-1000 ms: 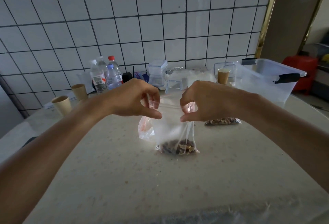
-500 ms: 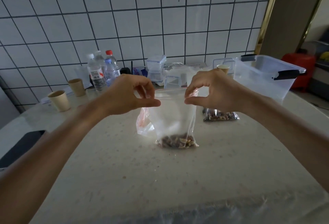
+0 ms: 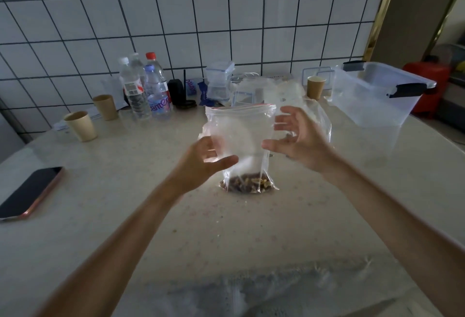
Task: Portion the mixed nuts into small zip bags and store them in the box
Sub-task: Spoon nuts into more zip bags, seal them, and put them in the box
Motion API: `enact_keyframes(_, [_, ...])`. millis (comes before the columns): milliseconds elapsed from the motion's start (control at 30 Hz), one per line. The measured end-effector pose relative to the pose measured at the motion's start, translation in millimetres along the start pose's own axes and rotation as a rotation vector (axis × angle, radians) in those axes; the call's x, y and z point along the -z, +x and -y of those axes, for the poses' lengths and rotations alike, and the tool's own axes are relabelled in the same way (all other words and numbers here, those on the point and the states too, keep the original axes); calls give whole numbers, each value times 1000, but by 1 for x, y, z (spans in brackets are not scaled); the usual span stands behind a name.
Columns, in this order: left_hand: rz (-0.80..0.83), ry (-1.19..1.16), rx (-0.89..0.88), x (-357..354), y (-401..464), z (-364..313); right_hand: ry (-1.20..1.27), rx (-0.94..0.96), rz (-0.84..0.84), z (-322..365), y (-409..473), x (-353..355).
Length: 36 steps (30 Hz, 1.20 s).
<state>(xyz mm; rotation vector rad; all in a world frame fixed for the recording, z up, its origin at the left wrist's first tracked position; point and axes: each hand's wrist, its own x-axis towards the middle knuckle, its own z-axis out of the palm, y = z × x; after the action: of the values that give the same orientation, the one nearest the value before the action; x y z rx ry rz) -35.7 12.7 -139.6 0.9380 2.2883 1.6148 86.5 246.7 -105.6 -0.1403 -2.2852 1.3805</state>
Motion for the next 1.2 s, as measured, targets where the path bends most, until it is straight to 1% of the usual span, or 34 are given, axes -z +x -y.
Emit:
enact_keyframes(100, [-86,-108,48,-16,1,6,82,-167,59,-23,-6,-16])
enact_keyframes(200, [-101,-279,107,-24,-1,1,166,-261,87,-36,-14,-29])
enact_keyframes(300, [-88,-389,129,-30,-3,-9,236,-268,83,-37,-22,-37])
enact_keyframes(433, [-61,-446,82,-37,0,-14,327,-281,-2,-33,-27,-33])
enact_keyframes(500, [-56,-383,31,-41,0,-11,410,-308,-73,-32,-27,-20])
enact_keyframes(567, [-75,-224,-55,-44,-2,-5,444,-322,-163,-36,-25,-3])
enact_keyframes(667, [-37,107,-208,-49,-10,10,388,-329,-279,-48,-19,27])
enact_keyframes(733, [23,289,-234,-52,-18,21,323,-320,-331,-60,-13,43])
enact_keyframes(800, [40,370,-239,-54,-25,31,225,-336,-366,-74,-3,53])
enact_keyframes(900, [55,425,-276,-53,-28,36,111,-393,-417,-95,12,59])
enact_keyframes(1000, [86,431,-275,-52,-30,34,13,-414,-442,-113,21,60])
enact_keyframes(1133, [89,359,-243,-51,-28,42,-97,-366,-448,-127,28,65])
enact_keyframes(1200, [77,268,-216,-50,-27,50,-233,-310,-449,-128,27,70])
